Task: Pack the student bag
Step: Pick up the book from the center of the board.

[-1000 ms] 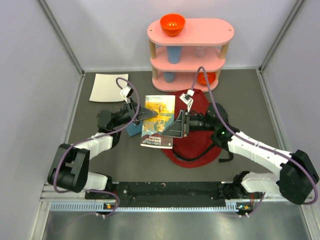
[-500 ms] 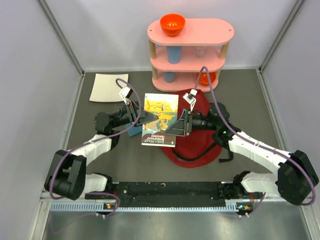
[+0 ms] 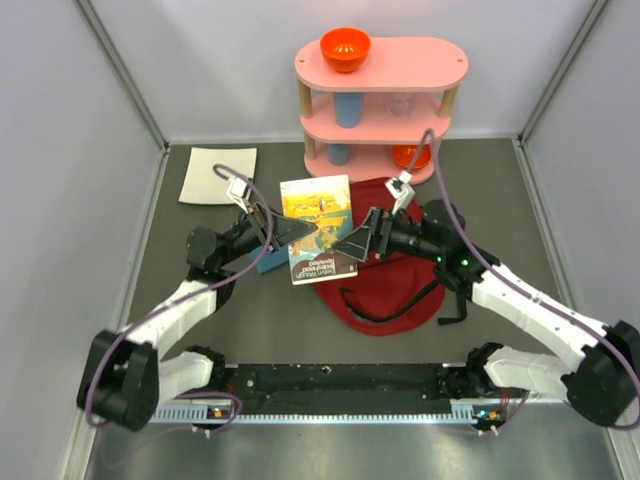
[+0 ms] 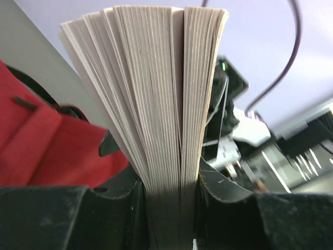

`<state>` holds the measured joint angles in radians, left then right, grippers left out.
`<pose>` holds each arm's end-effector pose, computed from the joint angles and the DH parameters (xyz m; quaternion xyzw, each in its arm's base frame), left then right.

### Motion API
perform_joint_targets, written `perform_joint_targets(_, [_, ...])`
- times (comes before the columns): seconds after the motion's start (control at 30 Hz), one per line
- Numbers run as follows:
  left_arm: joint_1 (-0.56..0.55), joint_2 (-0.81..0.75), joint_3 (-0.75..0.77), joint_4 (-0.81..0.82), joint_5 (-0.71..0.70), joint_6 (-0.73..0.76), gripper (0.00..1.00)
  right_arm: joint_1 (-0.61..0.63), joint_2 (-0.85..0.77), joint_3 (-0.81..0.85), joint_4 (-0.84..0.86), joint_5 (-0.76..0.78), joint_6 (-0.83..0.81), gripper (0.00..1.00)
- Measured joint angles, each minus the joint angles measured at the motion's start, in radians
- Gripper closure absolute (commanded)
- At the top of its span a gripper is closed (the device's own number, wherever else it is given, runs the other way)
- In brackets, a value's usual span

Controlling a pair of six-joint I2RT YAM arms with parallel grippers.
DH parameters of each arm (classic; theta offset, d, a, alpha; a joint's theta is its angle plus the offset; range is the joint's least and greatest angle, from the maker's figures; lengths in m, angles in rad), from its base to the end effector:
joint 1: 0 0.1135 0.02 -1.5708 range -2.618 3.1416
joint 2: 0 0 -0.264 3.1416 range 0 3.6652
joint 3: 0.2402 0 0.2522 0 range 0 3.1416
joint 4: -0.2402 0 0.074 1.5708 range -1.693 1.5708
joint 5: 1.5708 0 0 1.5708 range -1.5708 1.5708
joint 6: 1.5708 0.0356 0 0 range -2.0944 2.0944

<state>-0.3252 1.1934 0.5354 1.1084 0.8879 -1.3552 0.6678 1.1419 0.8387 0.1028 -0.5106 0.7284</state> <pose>0.2187 -0.1029 0.2986 0.0803 0.5968 -0.7221 0.3405 0.1972 0.1777 0.3168 -0.1370 0.7537 0.5434 0.3434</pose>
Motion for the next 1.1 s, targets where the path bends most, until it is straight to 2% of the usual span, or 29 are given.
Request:
perform_joint_targets(0.17, [-0.032,-0.219,-0.046,-0.192,-0.29,0.165,1.0,-0.003,-0.182,-0.19,0.092,0.194,0.14,0.01])
perform_joint_targets(0.27, [-0.041,-0.246,-0.059,-0.196,-0.421,0.185,1.0,0.002,-0.227,-0.282,0.181,0.255,0.215,0.01])
perform_joint_targets(0.43, [-0.079,-0.211,-0.096,-0.198,-0.579,0.18,1.0,0.041,-0.197,-0.334,0.34,0.278,0.286,0.01])
perform_joint_targets(0.73, [-0.142,-0.17,-0.106,-0.212,-0.681,0.18,1.0,0.072,-0.071,-0.334,0.547,0.277,0.367,0.01])
perform_joint_targets(1.03, [-0.148,-0.175,-0.106,-0.203,-0.719,0.18,1.0,0.072,-0.03,-0.334,0.628,0.286,0.452,0.01])
perform_joint_targets(1.07, [-0.15,-0.175,-0.106,-0.196,-0.721,0.18,1.0,0.072,-0.018,-0.334,0.645,0.285,0.464,0.05])
perform_joint_targets(1.1, [-0.151,-0.174,-0.106,-0.189,-0.721,0.179,1.0,0.072,-0.002,-0.334,0.668,0.282,0.478,0.02])
